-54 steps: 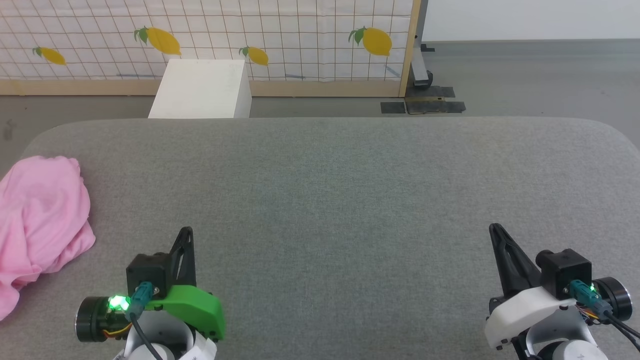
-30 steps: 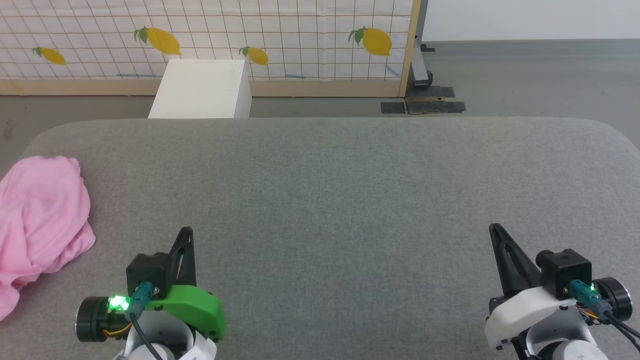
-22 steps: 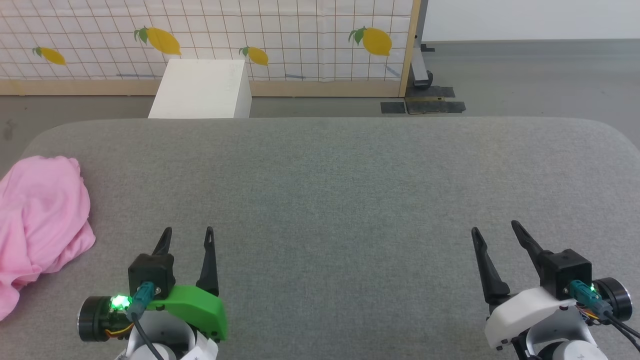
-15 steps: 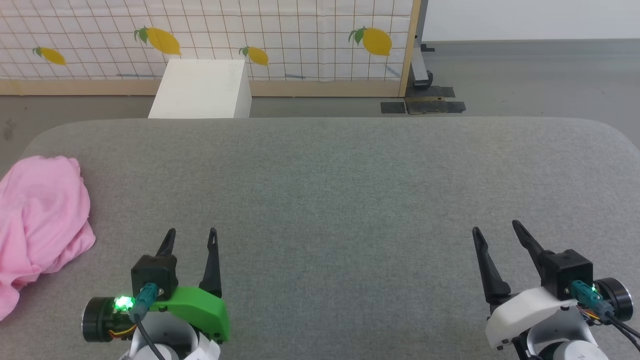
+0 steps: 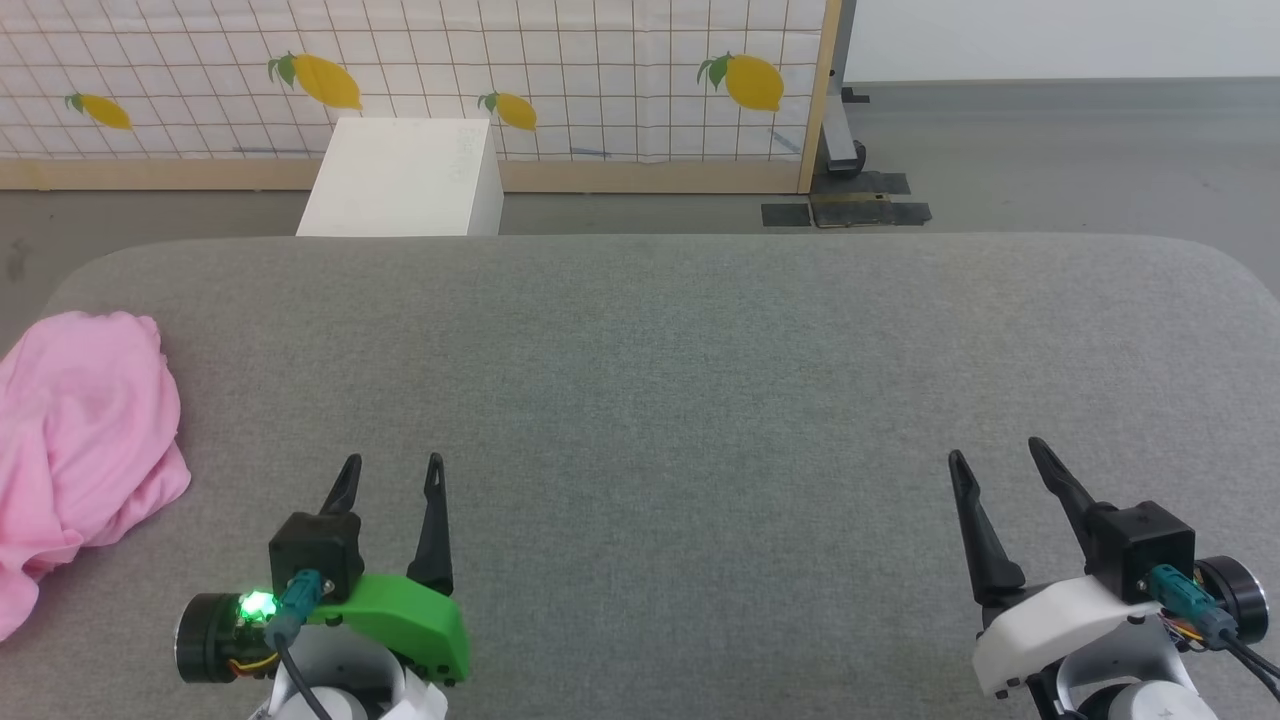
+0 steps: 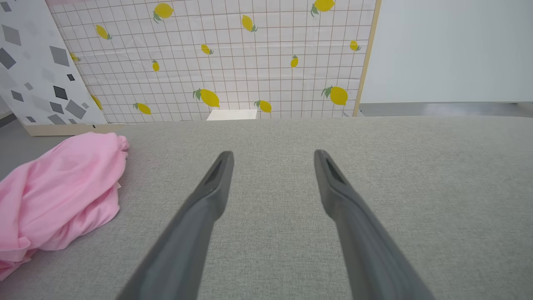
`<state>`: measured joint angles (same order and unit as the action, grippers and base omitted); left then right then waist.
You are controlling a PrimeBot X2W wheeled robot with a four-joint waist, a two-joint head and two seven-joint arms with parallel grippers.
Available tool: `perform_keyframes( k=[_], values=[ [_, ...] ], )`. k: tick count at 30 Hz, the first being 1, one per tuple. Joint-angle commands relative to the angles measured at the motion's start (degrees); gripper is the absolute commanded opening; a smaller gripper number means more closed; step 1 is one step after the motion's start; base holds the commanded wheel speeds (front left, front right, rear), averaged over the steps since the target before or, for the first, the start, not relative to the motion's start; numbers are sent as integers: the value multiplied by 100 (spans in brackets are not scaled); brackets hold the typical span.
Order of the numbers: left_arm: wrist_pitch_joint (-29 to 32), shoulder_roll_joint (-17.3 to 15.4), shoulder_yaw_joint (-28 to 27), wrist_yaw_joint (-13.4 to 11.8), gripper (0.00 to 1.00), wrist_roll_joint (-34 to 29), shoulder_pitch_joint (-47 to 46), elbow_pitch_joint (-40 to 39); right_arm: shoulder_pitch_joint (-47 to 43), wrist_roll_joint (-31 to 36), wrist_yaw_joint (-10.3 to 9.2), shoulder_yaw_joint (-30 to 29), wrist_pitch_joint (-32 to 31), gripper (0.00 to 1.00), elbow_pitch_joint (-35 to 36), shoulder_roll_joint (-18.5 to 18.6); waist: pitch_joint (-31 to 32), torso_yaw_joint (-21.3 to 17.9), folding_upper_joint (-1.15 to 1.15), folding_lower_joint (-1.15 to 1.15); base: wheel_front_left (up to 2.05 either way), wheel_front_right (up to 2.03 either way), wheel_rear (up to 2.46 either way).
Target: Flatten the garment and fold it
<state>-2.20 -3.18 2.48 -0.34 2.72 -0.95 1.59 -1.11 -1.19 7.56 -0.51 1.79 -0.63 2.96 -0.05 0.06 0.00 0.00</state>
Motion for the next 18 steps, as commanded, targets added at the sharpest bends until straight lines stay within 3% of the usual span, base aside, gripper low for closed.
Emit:
perform_keyframes(
  k=[1,18],
  values=[
    [-83,-4,15,-44,100,69,-97,26,61,-59,-2,-18,64,100,-19,-2,-1,2,0,0,0,0,0],
    [-263,-74,116,-149,100,253,-106,46,105,-230,-3,-35,256,100,-63,-3,-5,20,0,0,0,0,0]
  ],
)
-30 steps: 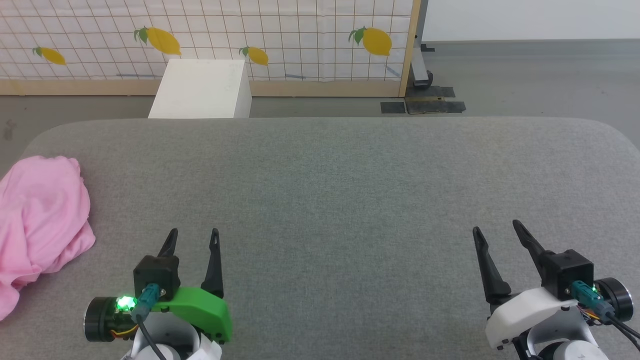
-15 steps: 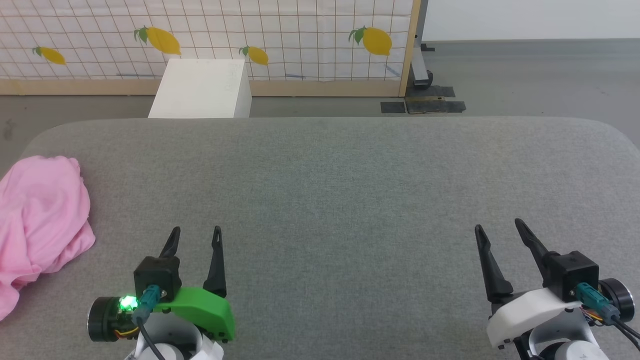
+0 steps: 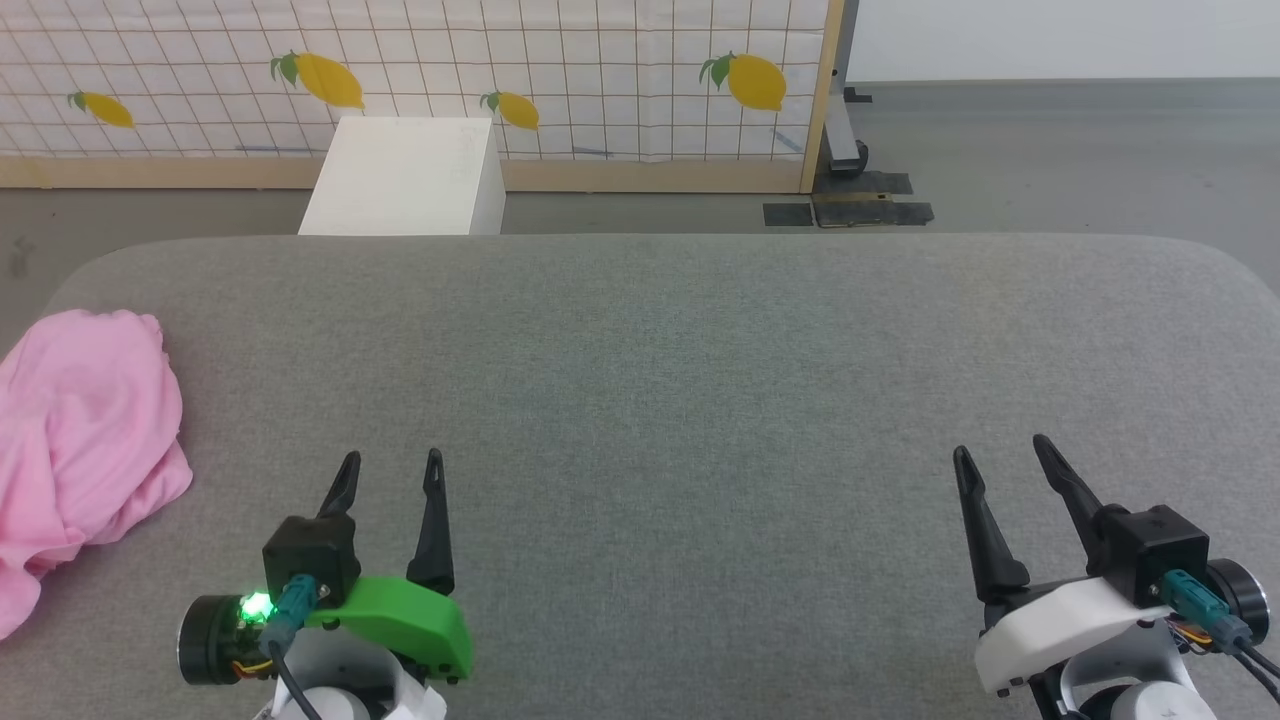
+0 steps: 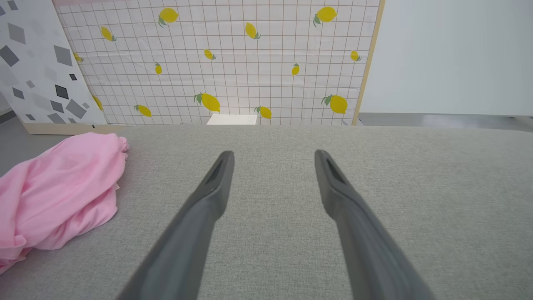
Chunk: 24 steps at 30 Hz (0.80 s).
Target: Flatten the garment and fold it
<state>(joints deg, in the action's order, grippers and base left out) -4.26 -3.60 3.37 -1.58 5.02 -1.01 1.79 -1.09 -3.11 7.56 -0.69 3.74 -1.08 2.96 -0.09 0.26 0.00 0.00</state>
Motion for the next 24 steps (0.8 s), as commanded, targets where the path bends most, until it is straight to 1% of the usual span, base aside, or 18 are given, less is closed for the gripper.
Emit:
perform_keyframes(
  k=[1,24],
  values=[
    [-68,-36,37,-29,100,38,-103,28,106,-48,-3,-17,71,100,-23,-3,-2,0,0,0,0,0,0],
    [-257,-137,239,-174,100,311,-142,81,170,-272,-4,-71,320,100,-108,-4,-5,11,0,0,0,0,0]
  ],
)
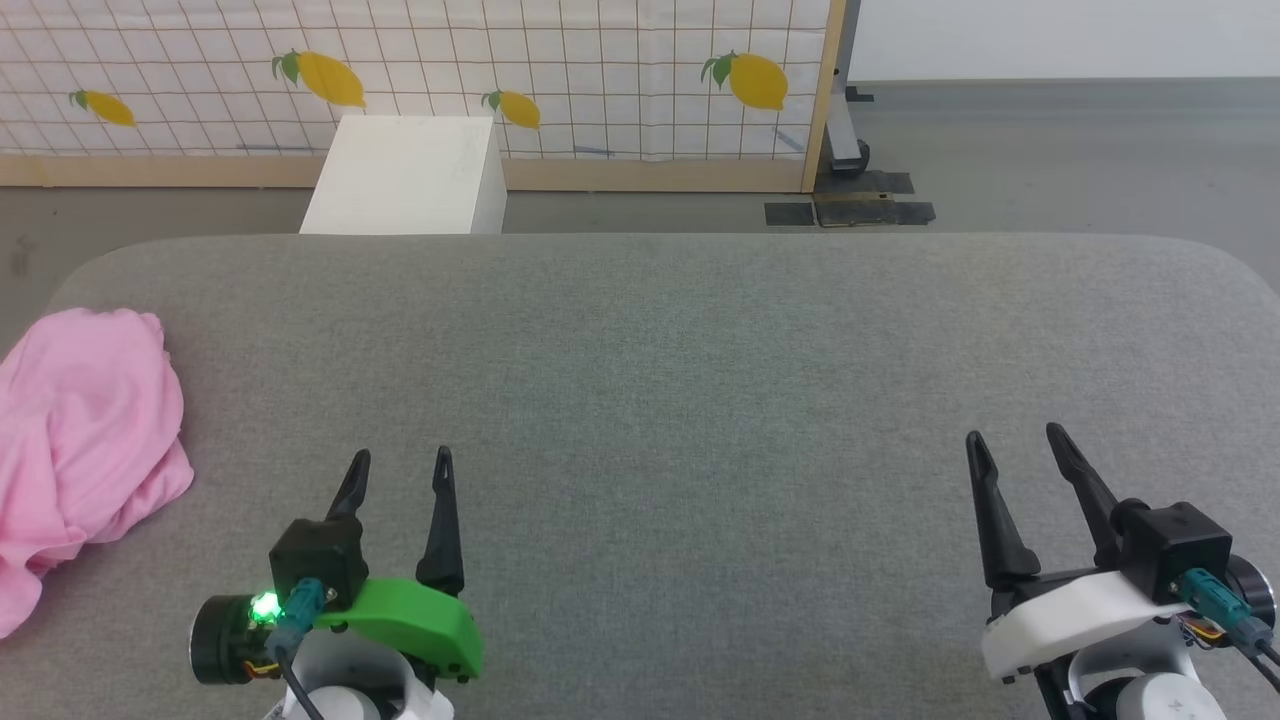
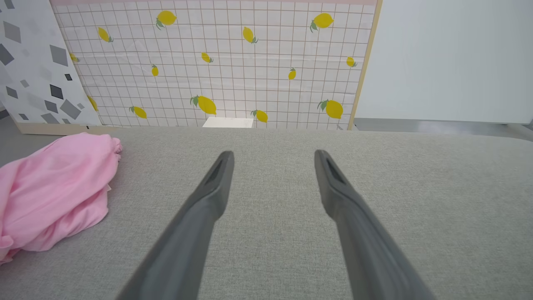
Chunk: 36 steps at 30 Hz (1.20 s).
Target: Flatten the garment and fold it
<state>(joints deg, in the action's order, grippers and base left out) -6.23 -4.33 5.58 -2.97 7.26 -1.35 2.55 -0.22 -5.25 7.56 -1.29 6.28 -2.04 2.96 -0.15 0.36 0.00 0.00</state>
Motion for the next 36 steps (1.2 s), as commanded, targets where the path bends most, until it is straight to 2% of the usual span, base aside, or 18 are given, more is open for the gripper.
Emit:
perform_keyframes(
  k=[1,28,33,36],
  values=[
    [-68,-67,29,-43,100,101,-110,7,86,-67,-4,-15,78,100,-18,-5,2,1,0,0,0,0,0],
    [-343,-203,333,-265,100,482,-170,115,133,-316,-6,-75,345,100,-114,-6,13,20,0,0,0,0,0],
    [-384,-185,482,-264,100,524,-277,176,63,-318,-6,-187,374,100,-110,-7,26,263,0,0,0,0,0],
    [-407,-169,603,-255,100,541,-347,240,-14,-313,-6,-277,386,100,-117,-7,86,606,0,0,0,0,0]
  ],
)
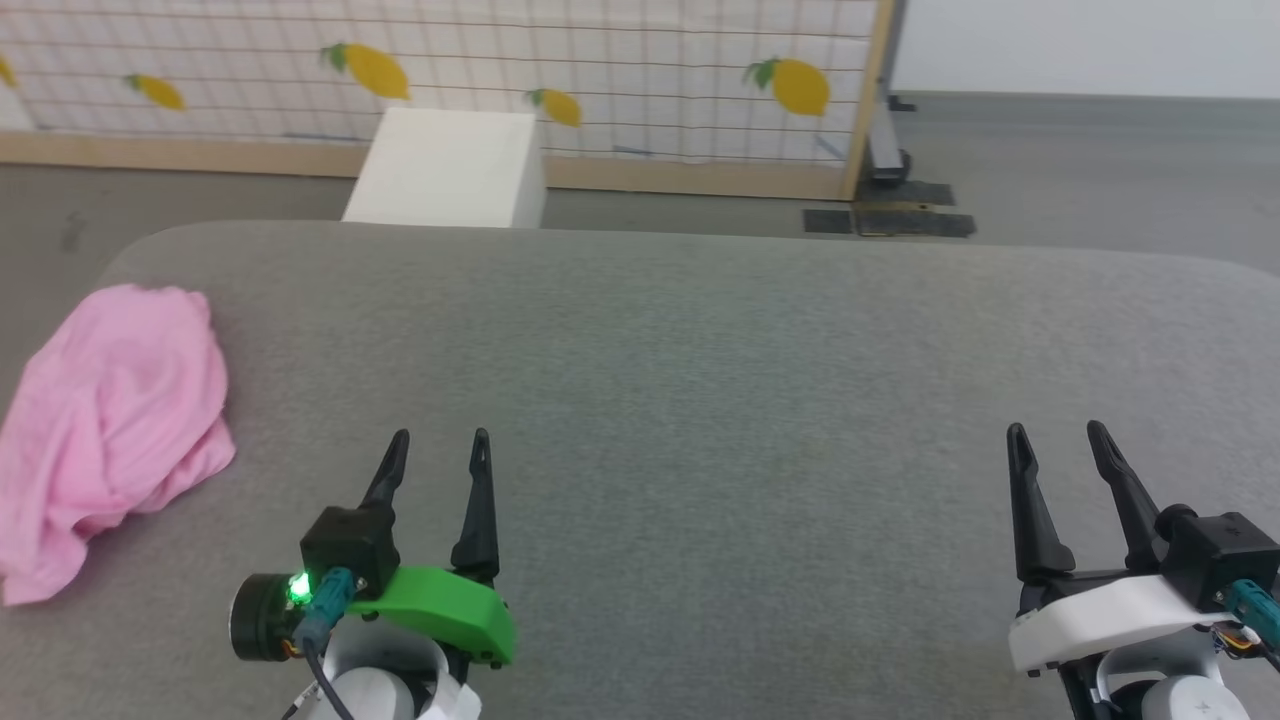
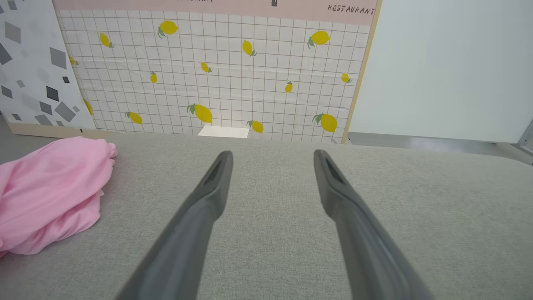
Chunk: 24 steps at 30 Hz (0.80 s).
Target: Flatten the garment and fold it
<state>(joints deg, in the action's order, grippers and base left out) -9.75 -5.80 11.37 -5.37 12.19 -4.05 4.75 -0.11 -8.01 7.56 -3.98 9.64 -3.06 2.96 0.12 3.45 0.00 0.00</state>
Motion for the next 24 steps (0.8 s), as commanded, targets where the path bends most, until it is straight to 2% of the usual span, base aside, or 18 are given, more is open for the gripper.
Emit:
perform_keyframes(
  k=[1,17,24],
  values=[
    [-59,-27,44,-24,100,52,-79,28,-42,-45,-6,-18,54,100,-19,-7,76,401,0,0,0,0,0],
    [-164,-371,-76,-346,100,298,121,-113,-31,-251,-7,144,198,100,-49,-8,95,2554,0,0,0,0,0],
    [-234,-393,-106,-492,100,401,194,-190,40,-259,-8,164,193,100,-27,-8,20,3206,0,0,0,0,0]
  ],
)
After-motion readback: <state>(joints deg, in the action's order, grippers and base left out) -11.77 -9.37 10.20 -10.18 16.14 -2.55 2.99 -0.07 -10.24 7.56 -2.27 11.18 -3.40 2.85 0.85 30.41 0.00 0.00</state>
